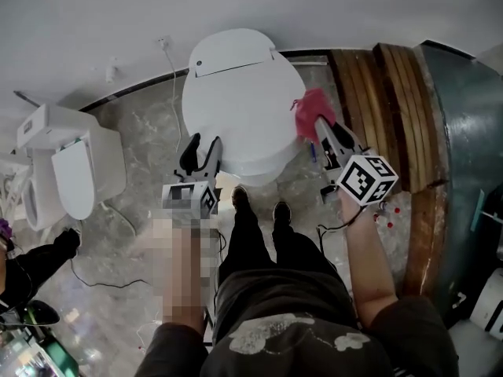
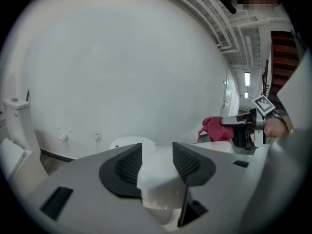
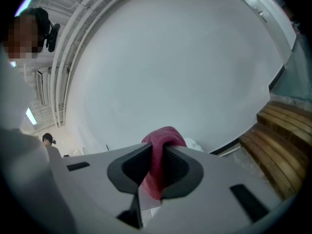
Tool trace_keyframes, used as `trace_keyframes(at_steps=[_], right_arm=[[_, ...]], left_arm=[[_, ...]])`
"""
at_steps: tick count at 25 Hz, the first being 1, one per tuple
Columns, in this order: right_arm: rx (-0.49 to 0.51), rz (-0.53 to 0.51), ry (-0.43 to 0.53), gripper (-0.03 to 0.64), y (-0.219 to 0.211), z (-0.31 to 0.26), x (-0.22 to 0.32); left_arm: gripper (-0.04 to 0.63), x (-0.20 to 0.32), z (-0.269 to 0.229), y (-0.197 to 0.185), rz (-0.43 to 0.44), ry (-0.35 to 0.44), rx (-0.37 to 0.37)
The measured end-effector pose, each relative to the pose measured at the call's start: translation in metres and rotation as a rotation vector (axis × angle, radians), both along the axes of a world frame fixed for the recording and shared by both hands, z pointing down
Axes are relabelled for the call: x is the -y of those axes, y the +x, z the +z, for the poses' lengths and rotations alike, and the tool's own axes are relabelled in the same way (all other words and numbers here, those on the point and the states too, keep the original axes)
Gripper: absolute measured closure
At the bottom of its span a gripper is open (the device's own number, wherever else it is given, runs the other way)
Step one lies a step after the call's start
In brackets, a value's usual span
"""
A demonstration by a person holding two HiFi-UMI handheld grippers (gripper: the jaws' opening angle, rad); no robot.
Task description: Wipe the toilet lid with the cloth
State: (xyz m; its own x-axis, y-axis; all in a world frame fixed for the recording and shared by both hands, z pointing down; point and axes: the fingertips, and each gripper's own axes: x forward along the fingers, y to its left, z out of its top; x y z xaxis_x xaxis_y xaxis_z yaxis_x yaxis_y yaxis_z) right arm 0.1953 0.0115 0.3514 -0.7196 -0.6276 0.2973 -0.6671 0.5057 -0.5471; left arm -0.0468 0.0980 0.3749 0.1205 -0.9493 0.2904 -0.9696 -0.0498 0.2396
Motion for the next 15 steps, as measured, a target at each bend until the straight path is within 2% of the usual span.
trace_keyframes(at_steps=[5,15], right_arm=[[-0.013,-0.042,-0.012,0.568,-0.003,0.032,-0.008],[-0.035,-0.080,-0.108,0.568,0.003,0.104,-0.038]], left_arm=[[0.380,-0.021,0.034,0.004,-0.038,-0.028,0.001],[0.382,-0.059,0.114,0.021,-0.078,-0.135,-0.002]])
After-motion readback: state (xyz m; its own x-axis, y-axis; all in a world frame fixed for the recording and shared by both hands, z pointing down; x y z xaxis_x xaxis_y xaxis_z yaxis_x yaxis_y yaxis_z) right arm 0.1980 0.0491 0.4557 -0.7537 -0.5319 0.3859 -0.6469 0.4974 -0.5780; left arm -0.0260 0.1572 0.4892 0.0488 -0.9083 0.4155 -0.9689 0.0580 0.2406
